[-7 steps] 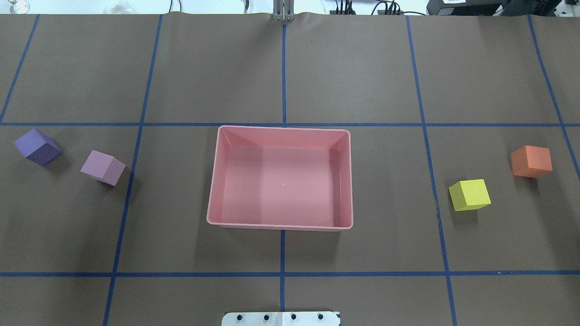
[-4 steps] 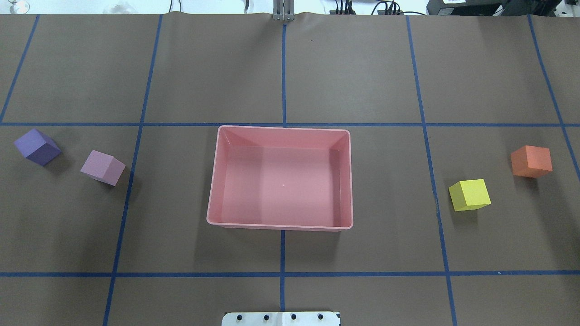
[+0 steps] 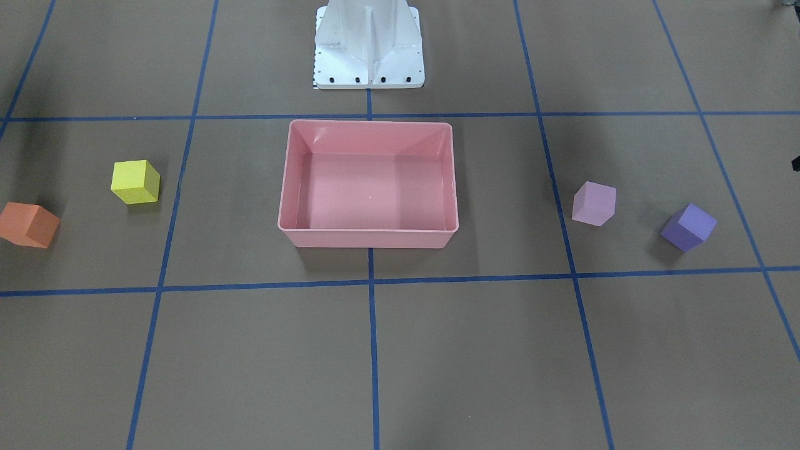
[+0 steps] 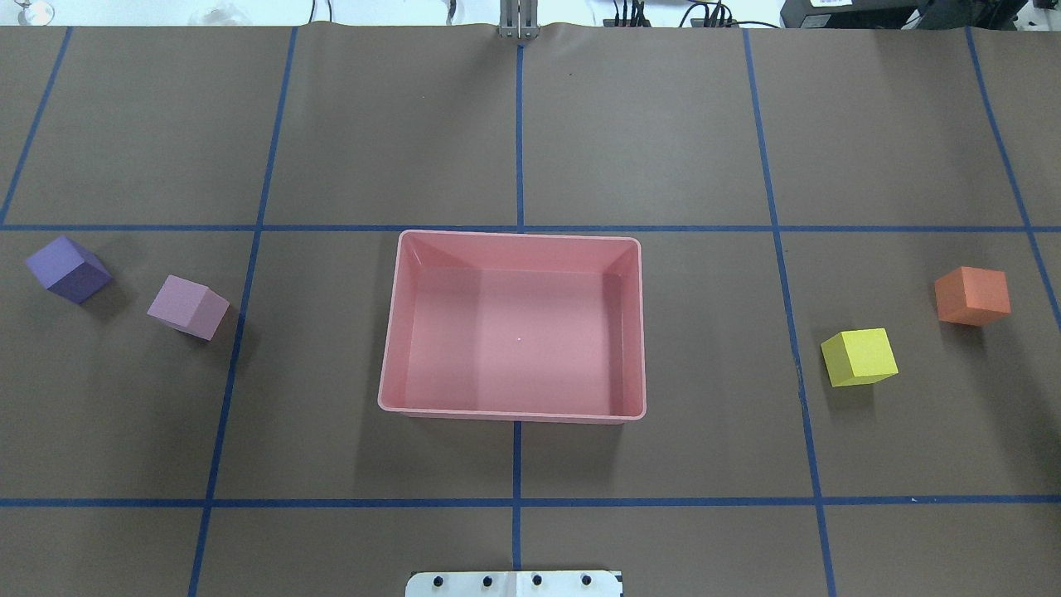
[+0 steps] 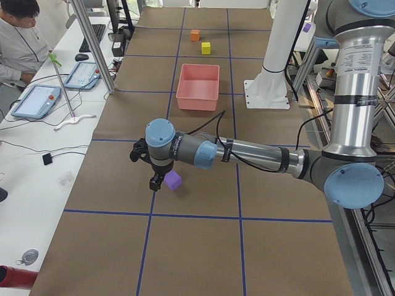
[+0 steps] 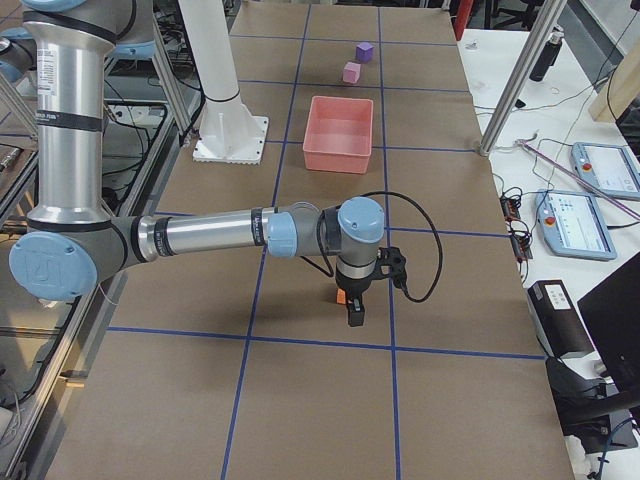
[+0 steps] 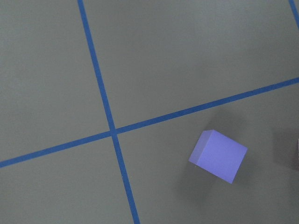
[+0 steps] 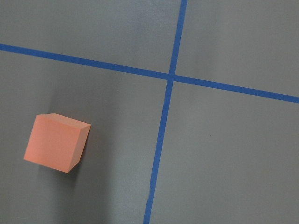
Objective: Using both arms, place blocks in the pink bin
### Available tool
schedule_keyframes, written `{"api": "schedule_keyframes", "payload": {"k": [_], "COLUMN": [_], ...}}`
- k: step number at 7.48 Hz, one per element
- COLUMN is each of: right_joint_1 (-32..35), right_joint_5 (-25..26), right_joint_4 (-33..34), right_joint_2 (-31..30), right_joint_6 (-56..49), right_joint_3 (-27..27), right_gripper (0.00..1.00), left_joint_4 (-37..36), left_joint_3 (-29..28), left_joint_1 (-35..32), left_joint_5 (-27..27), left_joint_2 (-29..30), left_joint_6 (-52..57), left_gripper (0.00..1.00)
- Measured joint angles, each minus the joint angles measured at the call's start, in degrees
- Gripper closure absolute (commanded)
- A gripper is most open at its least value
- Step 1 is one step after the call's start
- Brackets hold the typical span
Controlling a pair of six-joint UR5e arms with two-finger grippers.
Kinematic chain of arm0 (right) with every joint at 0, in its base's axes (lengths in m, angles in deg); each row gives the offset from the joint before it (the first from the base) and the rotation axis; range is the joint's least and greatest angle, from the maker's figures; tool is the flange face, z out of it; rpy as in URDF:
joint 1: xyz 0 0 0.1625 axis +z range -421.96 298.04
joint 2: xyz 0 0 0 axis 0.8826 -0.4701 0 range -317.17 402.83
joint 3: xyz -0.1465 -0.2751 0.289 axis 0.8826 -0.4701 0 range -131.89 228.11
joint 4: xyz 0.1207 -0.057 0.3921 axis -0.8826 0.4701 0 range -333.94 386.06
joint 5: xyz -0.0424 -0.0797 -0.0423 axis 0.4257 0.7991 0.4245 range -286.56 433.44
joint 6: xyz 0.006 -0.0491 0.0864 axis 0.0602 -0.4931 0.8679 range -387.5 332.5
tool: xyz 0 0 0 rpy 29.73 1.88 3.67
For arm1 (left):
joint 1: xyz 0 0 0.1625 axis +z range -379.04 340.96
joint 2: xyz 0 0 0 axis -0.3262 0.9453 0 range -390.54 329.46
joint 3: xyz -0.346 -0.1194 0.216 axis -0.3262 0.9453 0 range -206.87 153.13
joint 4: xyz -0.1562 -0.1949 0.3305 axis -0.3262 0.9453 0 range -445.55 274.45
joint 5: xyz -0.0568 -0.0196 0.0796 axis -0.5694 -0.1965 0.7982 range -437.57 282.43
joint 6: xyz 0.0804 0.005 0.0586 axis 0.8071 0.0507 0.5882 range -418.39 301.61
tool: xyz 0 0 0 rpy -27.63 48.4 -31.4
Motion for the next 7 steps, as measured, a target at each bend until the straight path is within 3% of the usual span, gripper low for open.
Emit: {"api": "schedule_keyframes", "payload": {"k": [3, 5, 7], "right_joint_1": [-1.4, -1.5, -1.5], "right_joint_5": [-0.3, -0.3, -0.3], "right_joint_4": [0.0, 0.0, 0.0], "right_joint_2": [0.9, 1.0, 1.1], "right_joint_6": [0.6, 0.6, 0.6], "right_joint_3": [-0.1, -0.1, -0.1], "right_gripper": [0.0, 0.0, 0.0], "left_joint_4": [11.4, 18.9, 21.2], "left_joint_3": [-6.0, -10.8, -12.4], "left_joint_1": [11.8, 14.5, 15.9], "left_joint_5": [1.9, 6.3, 8.2], "left_joint_2": [1.9, 2.2, 2.5], "left_joint_6": [0.1, 0.2, 0.0], "left_gripper": [0.0, 0.0, 0.0]}}
